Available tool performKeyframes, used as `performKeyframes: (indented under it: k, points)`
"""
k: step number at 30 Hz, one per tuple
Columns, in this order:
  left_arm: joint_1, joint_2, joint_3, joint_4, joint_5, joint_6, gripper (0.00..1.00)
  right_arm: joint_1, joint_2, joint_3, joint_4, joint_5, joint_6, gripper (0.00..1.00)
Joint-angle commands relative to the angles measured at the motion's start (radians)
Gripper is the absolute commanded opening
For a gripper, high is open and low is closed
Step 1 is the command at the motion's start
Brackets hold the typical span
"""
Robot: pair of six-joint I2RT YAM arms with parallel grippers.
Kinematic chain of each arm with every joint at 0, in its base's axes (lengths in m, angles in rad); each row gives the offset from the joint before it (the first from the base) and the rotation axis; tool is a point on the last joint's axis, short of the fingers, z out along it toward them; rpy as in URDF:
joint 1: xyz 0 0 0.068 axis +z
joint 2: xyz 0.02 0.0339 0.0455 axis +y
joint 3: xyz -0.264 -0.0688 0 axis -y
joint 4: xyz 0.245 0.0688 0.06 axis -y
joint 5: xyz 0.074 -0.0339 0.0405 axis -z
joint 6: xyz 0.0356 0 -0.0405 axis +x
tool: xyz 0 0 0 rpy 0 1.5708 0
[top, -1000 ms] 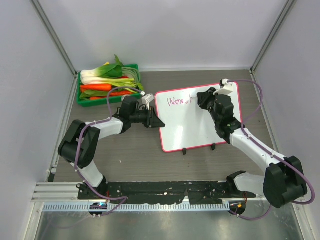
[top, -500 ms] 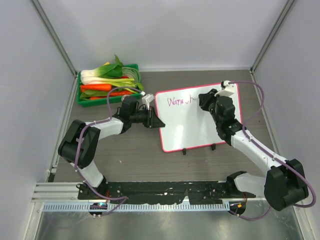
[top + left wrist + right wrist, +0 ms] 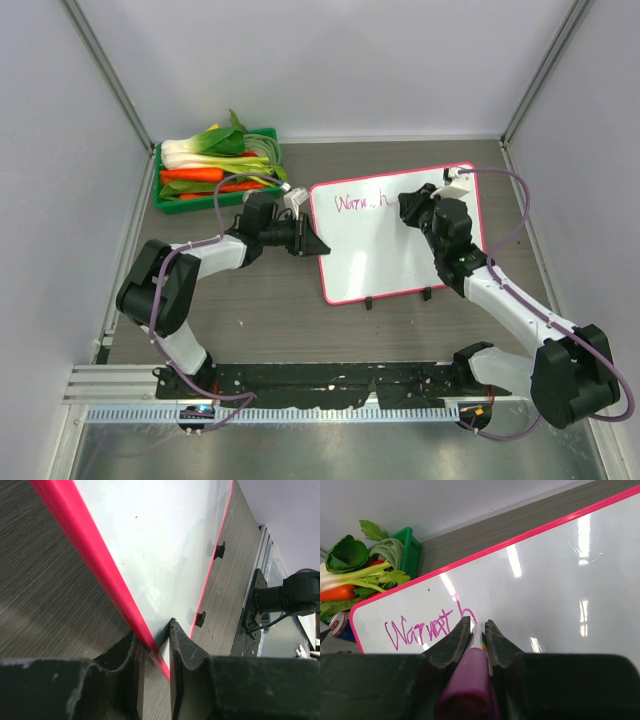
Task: Write a sentence on the whiteboard
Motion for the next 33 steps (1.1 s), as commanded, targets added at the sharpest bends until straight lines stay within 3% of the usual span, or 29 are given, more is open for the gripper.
performKeyframes:
  k: [1,18,33]
  points:
    - [-0.029,0.037,-0.011,-0.086,-0.078,0.124,0.0,-0.006,-0.011,0.0,-0.044,0.002,-0.014,0.01]
    - [-0.032,0.032,-0.011,-0.086,-0.078,0.126,0.0,-0.006,-0.219,0.009,-0.063,-0.024,0.003,0.02]
    - [-0.036,0.034,-0.012,-0.086,-0.077,0.124,0.0,-0.016,-0.259,-0.009,-0.119,-0.011,-0.026,0.01]
